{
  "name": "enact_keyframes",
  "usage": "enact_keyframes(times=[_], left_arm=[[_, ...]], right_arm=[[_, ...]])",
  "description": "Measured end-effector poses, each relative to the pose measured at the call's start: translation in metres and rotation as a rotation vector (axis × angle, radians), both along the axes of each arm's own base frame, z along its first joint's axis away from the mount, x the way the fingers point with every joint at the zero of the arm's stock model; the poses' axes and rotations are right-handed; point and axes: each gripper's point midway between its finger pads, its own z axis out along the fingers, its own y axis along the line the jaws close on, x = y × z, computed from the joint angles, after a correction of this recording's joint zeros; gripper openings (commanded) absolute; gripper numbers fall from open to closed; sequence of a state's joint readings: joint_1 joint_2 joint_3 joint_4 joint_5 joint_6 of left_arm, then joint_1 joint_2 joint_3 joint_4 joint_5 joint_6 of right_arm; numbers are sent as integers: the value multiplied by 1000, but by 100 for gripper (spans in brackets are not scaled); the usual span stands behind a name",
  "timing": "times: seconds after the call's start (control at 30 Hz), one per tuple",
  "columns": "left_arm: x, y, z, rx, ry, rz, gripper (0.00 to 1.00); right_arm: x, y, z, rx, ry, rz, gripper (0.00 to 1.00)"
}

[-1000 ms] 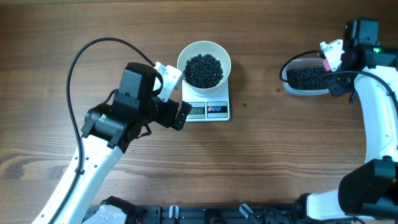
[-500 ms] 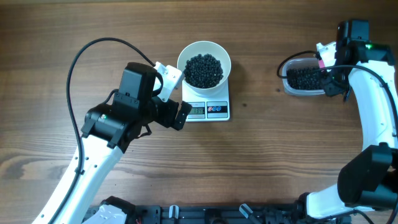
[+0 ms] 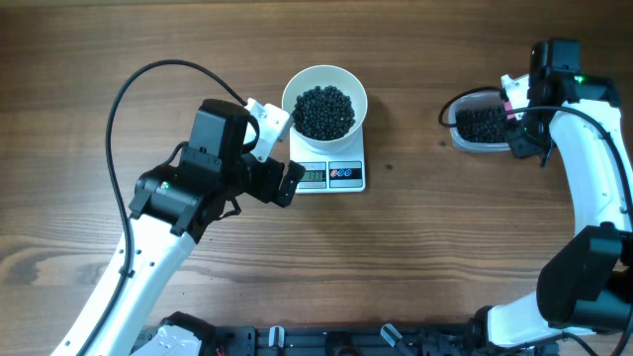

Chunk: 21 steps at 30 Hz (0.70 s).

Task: Scoop item into bowl and weigh 150g on scale
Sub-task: 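Lower the pink scoop into the beans in the tub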

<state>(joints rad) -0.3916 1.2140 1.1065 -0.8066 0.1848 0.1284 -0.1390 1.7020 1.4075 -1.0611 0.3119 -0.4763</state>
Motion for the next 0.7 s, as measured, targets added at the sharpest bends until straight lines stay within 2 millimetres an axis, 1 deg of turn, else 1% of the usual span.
enact_keyframes(times=[0.3, 0.43, 0.53, 0.7], left_arm=[[0, 0, 0, 0, 0, 0, 100], [0, 0, 0, 0, 0, 0, 100], [0, 0, 0, 0, 0, 0, 100], [0, 0, 0, 0, 0, 0, 100]], right_arm=[[1, -1, 0, -3, -4, -10, 4], [1, 0, -7, 0, 15, -10, 4], [4, 3, -11, -2, 19, 0, 4], [7, 9, -11, -3, 14, 19, 4]])
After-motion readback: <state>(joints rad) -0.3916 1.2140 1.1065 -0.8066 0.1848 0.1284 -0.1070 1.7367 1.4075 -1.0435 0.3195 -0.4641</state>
